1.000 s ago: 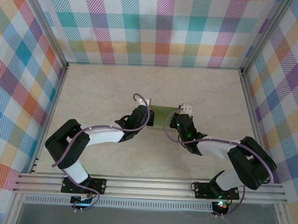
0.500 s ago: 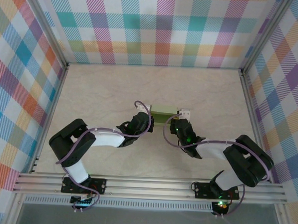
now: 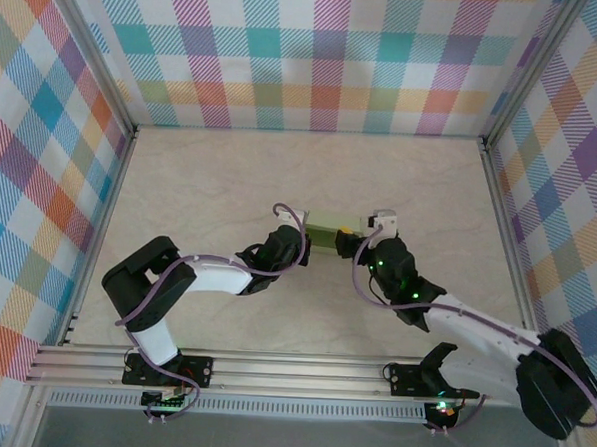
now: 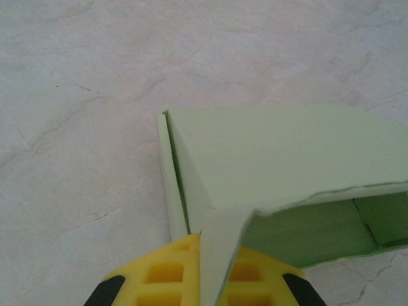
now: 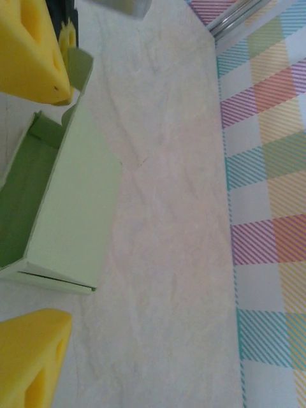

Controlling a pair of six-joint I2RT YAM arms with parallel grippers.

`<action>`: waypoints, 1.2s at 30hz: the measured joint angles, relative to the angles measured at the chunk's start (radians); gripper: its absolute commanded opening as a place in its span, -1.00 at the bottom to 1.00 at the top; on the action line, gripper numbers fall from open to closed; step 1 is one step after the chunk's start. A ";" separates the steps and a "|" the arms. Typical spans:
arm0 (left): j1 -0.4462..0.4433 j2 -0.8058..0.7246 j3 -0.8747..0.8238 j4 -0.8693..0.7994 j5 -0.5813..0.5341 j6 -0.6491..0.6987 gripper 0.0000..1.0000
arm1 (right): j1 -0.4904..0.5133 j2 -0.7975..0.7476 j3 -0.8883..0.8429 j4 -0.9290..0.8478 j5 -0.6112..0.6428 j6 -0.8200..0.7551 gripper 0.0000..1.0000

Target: Fold the paper box

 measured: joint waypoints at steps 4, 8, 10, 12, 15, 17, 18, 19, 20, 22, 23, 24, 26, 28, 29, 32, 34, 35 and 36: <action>0.000 0.011 0.000 0.001 0.000 0.004 -1.00 | -0.055 -0.021 0.121 -0.180 -0.056 0.044 0.72; 0.000 0.017 0.000 0.006 0.000 0.009 -0.81 | -0.184 0.102 0.315 -0.346 -0.155 0.153 0.73; 0.000 0.018 -0.001 0.006 0.001 0.016 -0.60 | -0.231 0.187 0.379 -0.408 -0.190 0.202 0.73; 0.000 0.017 -0.006 0.007 0.009 0.027 -0.48 | -0.261 0.263 0.406 -0.455 -0.225 0.246 0.72; 0.000 0.017 -0.016 0.006 0.031 0.037 -0.34 | -0.292 0.361 0.408 -0.500 -0.281 0.307 0.70; -0.001 0.016 -0.028 0.008 0.038 0.042 -0.25 | -0.308 0.420 0.407 -0.507 -0.314 0.340 0.70; -0.001 0.014 -0.035 0.009 0.038 0.045 -0.16 | -0.311 0.440 0.407 -0.506 -0.324 0.350 0.70; -0.004 0.008 -0.046 0.010 0.037 0.048 -0.08 | -0.315 0.460 0.407 -0.506 -0.338 0.362 0.70; -0.006 0.001 -0.056 0.010 0.037 0.054 0.00 | -0.317 0.475 0.407 -0.505 -0.346 0.370 0.69; -0.018 -0.025 -0.080 0.007 0.037 0.071 0.21 | -0.320 0.505 0.407 -0.502 -0.368 0.385 0.69; -0.025 -0.042 -0.091 0.005 0.038 0.081 0.29 | -0.320 0.514 0.407 -0.499 -0.375 0.392 0.69; -0.032 -0.062 -0.103 0.005 0.040 0.093 0.39 | -0.320 0.521 0.407 -0.495 -0.381 0.397 0.69; -0.044 -0.111 -0.131 0.005 0.050 0.113 0.57 | -0.320 0.526 0.407 -0.487 -0.386 0.401 0.69; -0.052 -0.185 -0.178 0.005 0.068 0.125 0.72 | -0.320 0.528 0.407 -0.480 -0.389 0.402 0.69; -0.053 -0.227 -0.201 -0.003 0.078 0.128 0.78 | -0.320 0.531 0.407 -0.476 -0.390 0.402 0.69; -0.053 -0.359 -0.233 -0.058 0.103 0.127 0.94 | -0.320 0.541 0.403 -0.459 -0.400 0.394 0.64; -0.048 -0.433 -0.221 -0.099 0.120 0.117 0.97 | -0.320 0.544 0.392 -0.445 -0.410 0.380 0.51; -0.040 -0.455 -0.206 -0.119 0.130 0.105 0.97 | -0.320 0.544 0.385 -0.436 -0.415 0.369 0.44; -0.028 -0.468 -0.176 -0.151 0.146 0.087 0.96 | -0.320 0.545 0.376 -0.426 -0.420 0.358 0.38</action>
